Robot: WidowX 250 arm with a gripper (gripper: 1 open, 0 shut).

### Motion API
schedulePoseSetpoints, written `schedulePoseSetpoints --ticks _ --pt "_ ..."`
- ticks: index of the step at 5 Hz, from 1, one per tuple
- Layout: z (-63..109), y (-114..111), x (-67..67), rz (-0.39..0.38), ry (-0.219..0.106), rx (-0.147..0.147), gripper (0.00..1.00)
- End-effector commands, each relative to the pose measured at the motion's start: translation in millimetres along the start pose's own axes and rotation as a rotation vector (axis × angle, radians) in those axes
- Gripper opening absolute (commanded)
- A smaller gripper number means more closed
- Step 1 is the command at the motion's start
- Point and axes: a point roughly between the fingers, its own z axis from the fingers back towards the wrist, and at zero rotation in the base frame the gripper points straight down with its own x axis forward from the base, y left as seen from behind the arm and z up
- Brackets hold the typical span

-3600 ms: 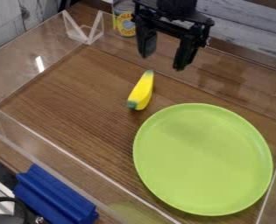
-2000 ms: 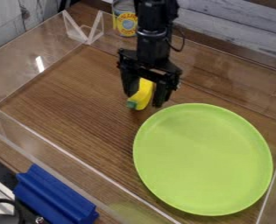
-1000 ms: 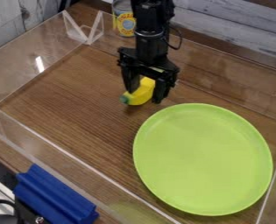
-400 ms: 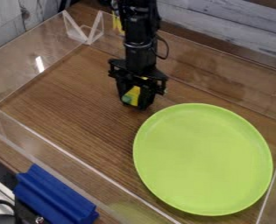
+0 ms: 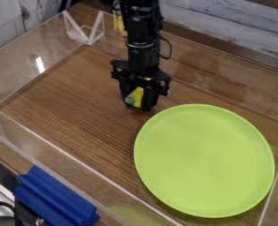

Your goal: Put the banana in the green plate

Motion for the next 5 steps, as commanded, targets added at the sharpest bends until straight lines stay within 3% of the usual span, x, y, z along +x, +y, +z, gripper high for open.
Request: schedulePoseSetpoints --ticks 1,2,3,5 --pt "15.5 -5.6 9.7 -0.031 -0.045 -0.001 0.00" --pt "20.6 -8.6 10.7 -0.044 -0.050 -0.003 1.00" --pt "19.1 -9.8 11.1 -0.054 -0.053 -0.005 0.00" --pt "38.5 -18.4 5.5 -0.071 -0.044 0.016 0.00"
